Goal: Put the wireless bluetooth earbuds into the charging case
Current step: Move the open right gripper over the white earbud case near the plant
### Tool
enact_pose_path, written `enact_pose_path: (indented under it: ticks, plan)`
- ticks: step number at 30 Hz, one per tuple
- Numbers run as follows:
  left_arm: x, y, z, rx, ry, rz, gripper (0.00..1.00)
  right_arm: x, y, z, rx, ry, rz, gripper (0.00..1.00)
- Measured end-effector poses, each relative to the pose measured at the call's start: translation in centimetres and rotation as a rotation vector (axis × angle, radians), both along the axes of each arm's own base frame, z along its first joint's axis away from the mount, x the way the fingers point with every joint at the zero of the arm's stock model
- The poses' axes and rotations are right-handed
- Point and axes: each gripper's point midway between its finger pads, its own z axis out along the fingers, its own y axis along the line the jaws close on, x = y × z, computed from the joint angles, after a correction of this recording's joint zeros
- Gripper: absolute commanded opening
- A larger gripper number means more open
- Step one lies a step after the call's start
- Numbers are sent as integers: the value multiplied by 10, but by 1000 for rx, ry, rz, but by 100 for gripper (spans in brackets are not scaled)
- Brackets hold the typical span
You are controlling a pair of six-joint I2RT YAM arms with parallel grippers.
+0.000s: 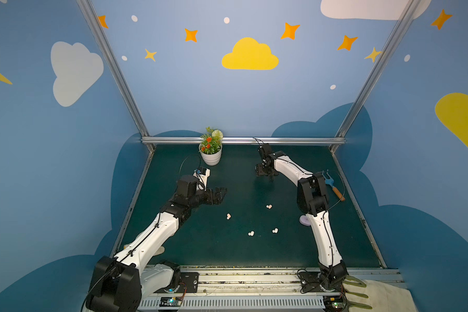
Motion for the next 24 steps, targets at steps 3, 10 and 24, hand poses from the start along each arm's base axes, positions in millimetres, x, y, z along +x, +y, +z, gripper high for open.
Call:
enact_pose_path:
  ticks: [3,10,24]
  plan:
    - [1,0,-4,3,10,2,100,3,-7,1,-17,-9,-15,77]
    - [4,2,-6,2,15,8,100,11,-25,1,-26,-14,-48,77]
    - [5,1,-11,-6,31,-2,100,-4,-5,28,97,-18,-46,87]
